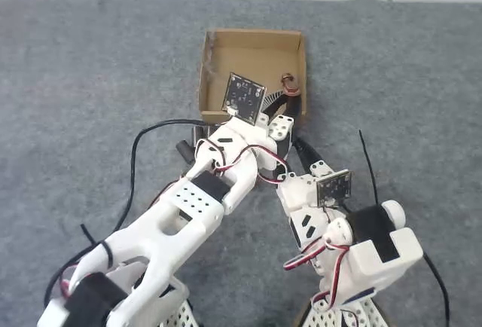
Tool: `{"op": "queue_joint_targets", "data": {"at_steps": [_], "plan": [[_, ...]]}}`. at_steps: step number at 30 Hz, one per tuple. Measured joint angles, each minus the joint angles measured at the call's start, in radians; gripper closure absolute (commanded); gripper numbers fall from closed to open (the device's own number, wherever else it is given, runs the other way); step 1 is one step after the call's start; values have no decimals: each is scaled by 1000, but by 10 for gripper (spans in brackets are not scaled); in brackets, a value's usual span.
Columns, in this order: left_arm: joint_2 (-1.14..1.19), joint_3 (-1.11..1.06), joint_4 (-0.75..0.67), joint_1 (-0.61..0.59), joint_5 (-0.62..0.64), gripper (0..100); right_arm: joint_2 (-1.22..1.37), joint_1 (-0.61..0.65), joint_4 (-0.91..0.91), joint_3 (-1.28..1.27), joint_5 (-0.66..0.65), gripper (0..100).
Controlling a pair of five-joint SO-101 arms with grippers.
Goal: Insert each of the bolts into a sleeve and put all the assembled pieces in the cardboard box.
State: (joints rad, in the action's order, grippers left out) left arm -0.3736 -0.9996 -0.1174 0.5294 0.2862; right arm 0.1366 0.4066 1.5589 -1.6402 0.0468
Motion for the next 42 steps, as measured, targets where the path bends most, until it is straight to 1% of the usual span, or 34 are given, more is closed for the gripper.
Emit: {"op": "queue_joint_targets", "data": {"at_steps": [3, 10, 20, 42], "plan": [[-5, -12, -2, 0, -2, 988, 0, 0, 0, 0, 0, 992], [-101, -98, -2, 2, 3, 988, 0, -3, 0, 0, 0, 992], [-103, -118, 0, 5, 5, 988, 0, -2, 0, 0, 0, 992], [-120, -247, -21, 23, -3, 988, 2, -12, -2, 0, 0, 992]]}}
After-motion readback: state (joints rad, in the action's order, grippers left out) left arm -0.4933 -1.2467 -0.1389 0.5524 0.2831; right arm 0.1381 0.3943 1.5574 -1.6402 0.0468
